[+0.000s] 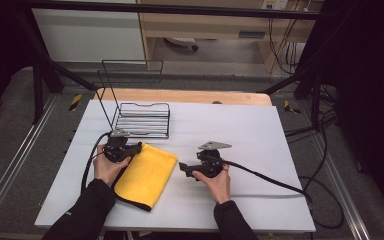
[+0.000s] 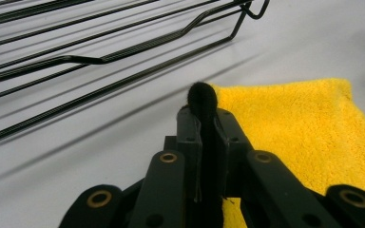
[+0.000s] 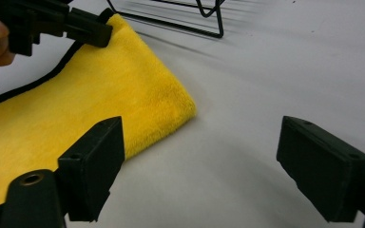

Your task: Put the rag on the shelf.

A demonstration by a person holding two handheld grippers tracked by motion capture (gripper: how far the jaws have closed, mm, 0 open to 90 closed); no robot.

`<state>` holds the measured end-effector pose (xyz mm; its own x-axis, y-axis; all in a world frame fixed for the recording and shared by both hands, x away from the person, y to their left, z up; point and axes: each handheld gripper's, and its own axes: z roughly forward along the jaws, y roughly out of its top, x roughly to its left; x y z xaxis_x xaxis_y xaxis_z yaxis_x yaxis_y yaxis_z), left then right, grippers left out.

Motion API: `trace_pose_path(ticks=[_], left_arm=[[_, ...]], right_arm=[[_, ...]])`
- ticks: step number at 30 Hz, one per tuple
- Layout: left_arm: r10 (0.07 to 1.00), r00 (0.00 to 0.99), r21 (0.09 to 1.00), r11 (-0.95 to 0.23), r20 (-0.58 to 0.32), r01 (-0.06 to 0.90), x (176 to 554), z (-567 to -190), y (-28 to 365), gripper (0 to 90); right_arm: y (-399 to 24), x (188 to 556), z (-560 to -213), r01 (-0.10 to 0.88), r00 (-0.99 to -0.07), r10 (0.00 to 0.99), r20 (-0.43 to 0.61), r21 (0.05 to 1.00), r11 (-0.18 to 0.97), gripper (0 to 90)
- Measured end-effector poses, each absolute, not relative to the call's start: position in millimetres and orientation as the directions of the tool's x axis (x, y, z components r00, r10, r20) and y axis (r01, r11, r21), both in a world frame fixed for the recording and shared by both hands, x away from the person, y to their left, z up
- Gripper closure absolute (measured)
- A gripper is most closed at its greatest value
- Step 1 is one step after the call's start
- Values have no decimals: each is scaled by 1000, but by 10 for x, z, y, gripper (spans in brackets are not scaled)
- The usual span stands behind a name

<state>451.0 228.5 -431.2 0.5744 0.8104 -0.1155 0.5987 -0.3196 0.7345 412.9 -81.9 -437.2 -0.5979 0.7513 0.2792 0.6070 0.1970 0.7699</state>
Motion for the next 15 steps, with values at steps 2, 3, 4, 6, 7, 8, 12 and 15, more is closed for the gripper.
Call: trace_pose_path(ticks=[2, 3, 4, 6, 7, 8, 12, 15], left_arm=[[807, 579, 736, -323, -114, 595, 4519, -4342, 2292, 820], [805, 584, 737, -332, -105, 589, 4524, -4356, 2292, 820], [803, 588, 735, -340, -98, 587, 4528, -4368, 2290, 819], [800, 595, 734, -357, -79, 578, 4530, -4385, 2280, 817], [797, 600, 732, -367, -71, 574, 4533, -4391, 2278, 816], [795, 602, 730, -372, -67, 573, 4538, -4399, 2276, 815], [791, 608, 722, -382, -67, 577, 4569, -4452, 2272, 806], [788, 613, 720, -391, -60, 573, 4577, -4460, 2272, 795]], right_arm=[[-688, 4192, -4408, 615, -591, 758, 275, 762, 203, 229], [-633, 4216, -4424, 612, -589, 763, 264, 763, 209, 265], [-588, 4238, -4437, 613, -584, 768, 261, 763, 206, 297], [-520, 4277, -4459, 620, -568, 781, 259, 759, 199, 379], [-496, 4292, -4469, 632, -559, 781, 279, 753, 183, 410], [-480, 4310, -4482, 640, -552, 783, 286, 747, 179, 442], [-424, 4358, -4532, 668, -537, 792, 291, 719, 189, 533], [-391, 4363, -4551, 683, -527, 795, 301, 706, 185, 566]])
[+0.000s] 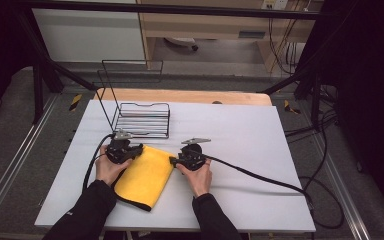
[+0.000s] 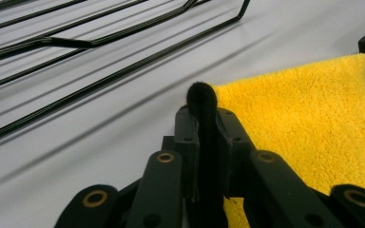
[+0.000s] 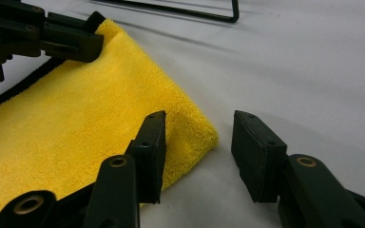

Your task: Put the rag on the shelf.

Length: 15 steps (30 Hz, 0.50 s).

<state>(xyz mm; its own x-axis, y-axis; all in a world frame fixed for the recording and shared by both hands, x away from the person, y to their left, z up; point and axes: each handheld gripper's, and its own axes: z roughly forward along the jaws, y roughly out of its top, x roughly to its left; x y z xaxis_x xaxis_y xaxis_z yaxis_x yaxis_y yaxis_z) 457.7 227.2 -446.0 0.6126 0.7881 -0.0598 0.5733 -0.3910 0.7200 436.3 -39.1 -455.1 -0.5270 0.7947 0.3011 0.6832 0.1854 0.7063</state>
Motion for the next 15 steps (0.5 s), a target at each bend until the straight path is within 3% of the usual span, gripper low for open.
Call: trace_pose_path(ticks=[4, 7, 11, 15], left_arm=[[784, 617, 721, -389, -68, 573, 4596, -4481, 2289, 753], [787, 611, 722, -373, -87, 583, 4609, -4489, 2298, 740], [787, 607, 720, -357, -112, 596, 4625, -4494, 2305, 750], [787, 600, 720, -333, -142, 609, 4631, -4496, 2319, 793]], right_arm=[[-381, 4357, -4555, 691, -507, 805, 308, 703, 167, 587], [-361, 4345, -4561, 704, -500, 800, 331, 693, 154, 667], [-328, 4347, -4574, 710, -502, 791, 351, 689, 145, 794], [-332, 4349, -4563, 714, -496, 790, 360, 687, 135, 838]])
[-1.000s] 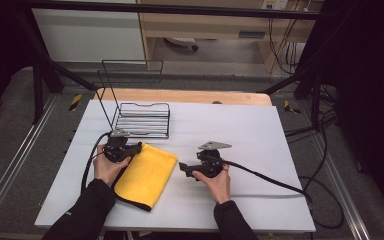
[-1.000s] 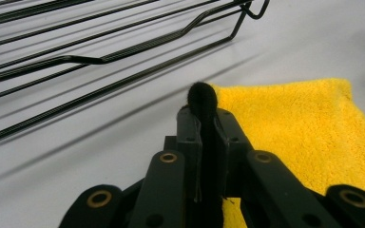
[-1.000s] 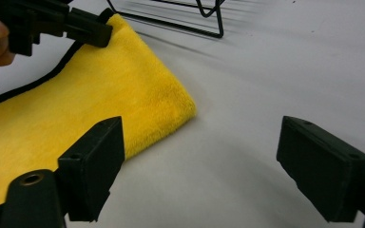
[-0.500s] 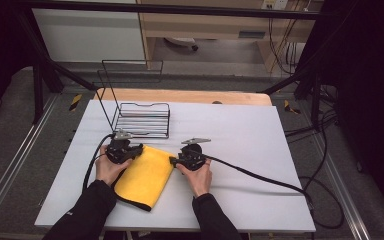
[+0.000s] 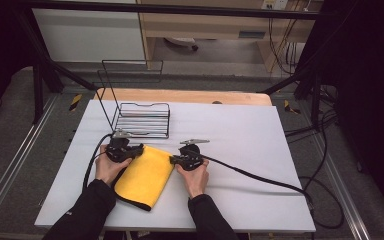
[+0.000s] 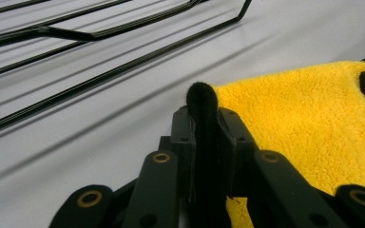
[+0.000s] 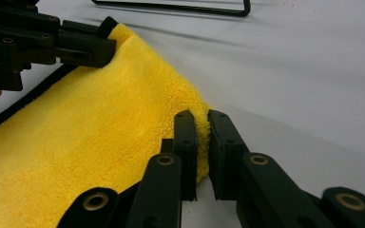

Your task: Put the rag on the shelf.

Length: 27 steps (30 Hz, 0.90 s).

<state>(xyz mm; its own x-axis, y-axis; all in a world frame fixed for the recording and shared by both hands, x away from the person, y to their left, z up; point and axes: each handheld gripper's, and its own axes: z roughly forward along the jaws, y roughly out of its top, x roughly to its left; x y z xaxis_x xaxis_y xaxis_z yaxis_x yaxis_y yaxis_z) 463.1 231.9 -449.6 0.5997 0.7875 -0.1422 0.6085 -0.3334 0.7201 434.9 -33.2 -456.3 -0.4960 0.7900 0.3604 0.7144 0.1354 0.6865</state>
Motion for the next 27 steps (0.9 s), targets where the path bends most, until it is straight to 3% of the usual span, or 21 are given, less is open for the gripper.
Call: trace_pose_path(ticks=[5, 14, 27], left_arm=[[795, 581, 721, -298, -175, 625, 4618, -4487, 2340, 815], [789, 600, 795, -276, -134, 540, 4464, -4295, 2406, 821], [787, 609, 863, -242, -92, 443, 4228, -4065, 2507, 820]], right_arm=[[-340, 4331, -4543, 694, -513, 785, 347, 706, 141, 846], [-379, 4239, -4346, 635, -557, 750, 356, 764, 109, 847], [-375, 4110, -4130, 509, -650, 710, 271, 849, 142, 847]])
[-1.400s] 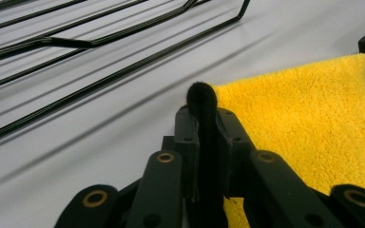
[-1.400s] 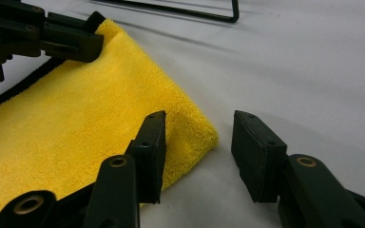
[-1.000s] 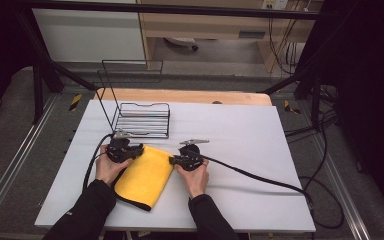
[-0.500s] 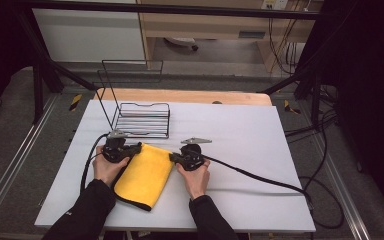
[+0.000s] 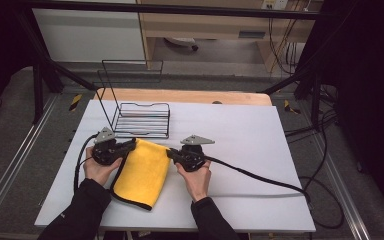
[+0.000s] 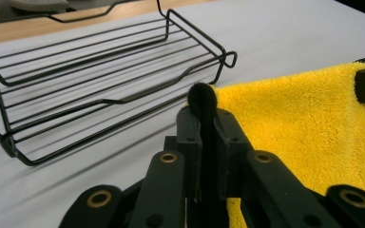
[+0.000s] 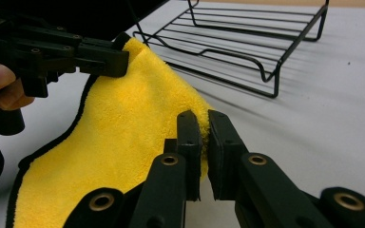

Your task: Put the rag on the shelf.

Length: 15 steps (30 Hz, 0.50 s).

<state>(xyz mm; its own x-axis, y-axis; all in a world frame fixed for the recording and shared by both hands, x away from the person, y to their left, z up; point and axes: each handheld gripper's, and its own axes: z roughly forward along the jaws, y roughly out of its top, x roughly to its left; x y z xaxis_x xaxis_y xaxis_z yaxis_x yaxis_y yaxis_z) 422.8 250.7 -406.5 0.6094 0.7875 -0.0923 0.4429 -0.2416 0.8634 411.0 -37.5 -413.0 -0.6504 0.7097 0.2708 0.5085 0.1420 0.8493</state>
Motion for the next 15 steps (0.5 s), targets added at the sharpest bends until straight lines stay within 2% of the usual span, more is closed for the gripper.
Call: trace_pose_path(ticks=[15], left_arm=[[801, 593, 922, -168, -79, 350, 4004, -3792, 2583, 820]], right_arm=[[-360, 4013, -3805, 403, -696, 690, 198, 903, 147, 847]])
